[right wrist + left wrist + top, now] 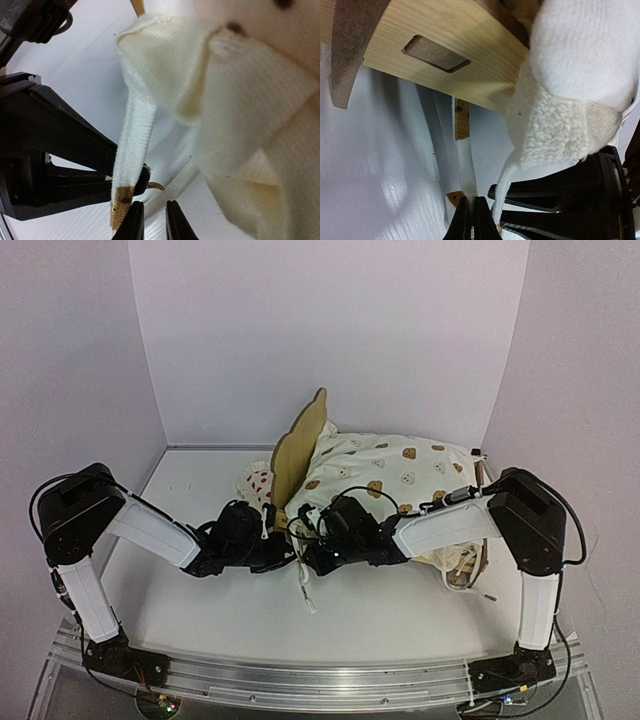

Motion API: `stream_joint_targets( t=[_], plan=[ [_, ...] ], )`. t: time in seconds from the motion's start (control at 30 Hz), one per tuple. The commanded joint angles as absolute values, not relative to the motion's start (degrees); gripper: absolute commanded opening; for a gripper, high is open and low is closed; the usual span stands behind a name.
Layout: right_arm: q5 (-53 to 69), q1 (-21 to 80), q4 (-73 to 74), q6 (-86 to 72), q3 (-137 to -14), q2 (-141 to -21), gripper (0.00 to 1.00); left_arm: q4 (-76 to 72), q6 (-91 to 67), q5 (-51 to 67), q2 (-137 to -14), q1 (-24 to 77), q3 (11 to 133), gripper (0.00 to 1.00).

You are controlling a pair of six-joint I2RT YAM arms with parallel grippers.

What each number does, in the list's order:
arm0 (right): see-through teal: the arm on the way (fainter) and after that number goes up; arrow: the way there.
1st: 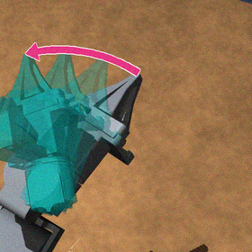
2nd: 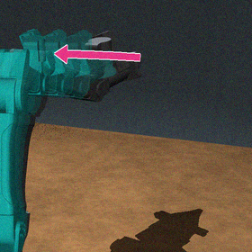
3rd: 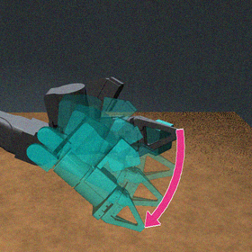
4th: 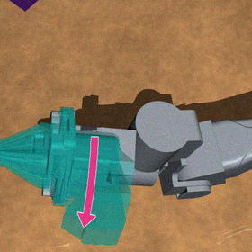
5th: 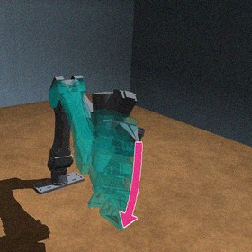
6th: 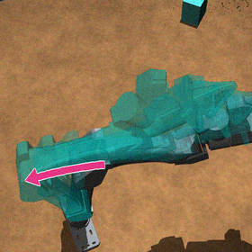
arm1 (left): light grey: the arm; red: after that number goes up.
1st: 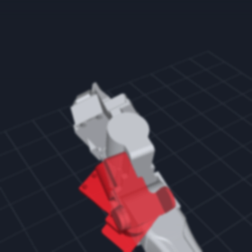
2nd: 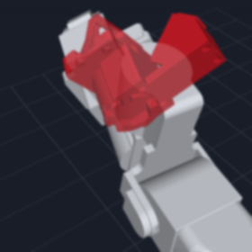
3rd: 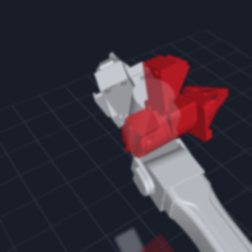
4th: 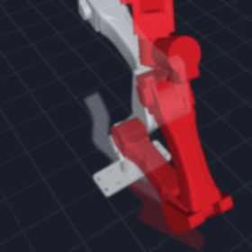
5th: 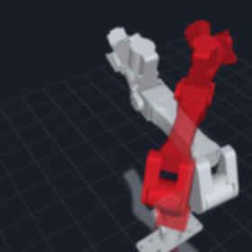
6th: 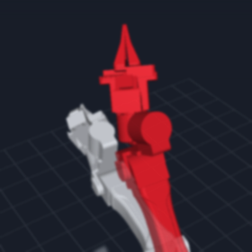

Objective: Set up the pet bed

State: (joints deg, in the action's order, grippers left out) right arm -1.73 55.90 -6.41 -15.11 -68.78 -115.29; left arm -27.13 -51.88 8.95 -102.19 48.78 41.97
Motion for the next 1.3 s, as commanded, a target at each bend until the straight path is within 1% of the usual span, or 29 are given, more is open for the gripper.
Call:
stream_joint_targets(
  t=[0.0, 0.27, 0.57, 0.77, 1.27],
  plan=[
    [1.39, 55.94, -7.89, -13.63, -70.48, -116.19, 0.2, -28.5, -51.12, 9.49, -100.33, 48.16, 44.96, 0.0],
    [2.75, 55.92, -11.24, -12.26, -69.54, -116.57, 0.25, -26.59, -52.3, 9.98, -98.55, 47.88, 45.42, 0.0],
    [2.15, 55.9, -15.96, -6.98, -68.05, -117.19, 0.28, -23.55, -53.39, 10.36, -95.79, 47.43, 46.36, 0.0],
    [0.29, 55.94, -21.7, -6.45, -65.47, -116.31, 0.29, -21.68, -53.35, 10.06, -95.11, 47.46, 47.06, 0.0],
    [-2.07, 56.03, -34.08, -6.77, -61.82, -116.29, 0.45, -20.65, -54.65, 11.3, -93.63, 47.03, 47.36, 0.0]
  ],
)
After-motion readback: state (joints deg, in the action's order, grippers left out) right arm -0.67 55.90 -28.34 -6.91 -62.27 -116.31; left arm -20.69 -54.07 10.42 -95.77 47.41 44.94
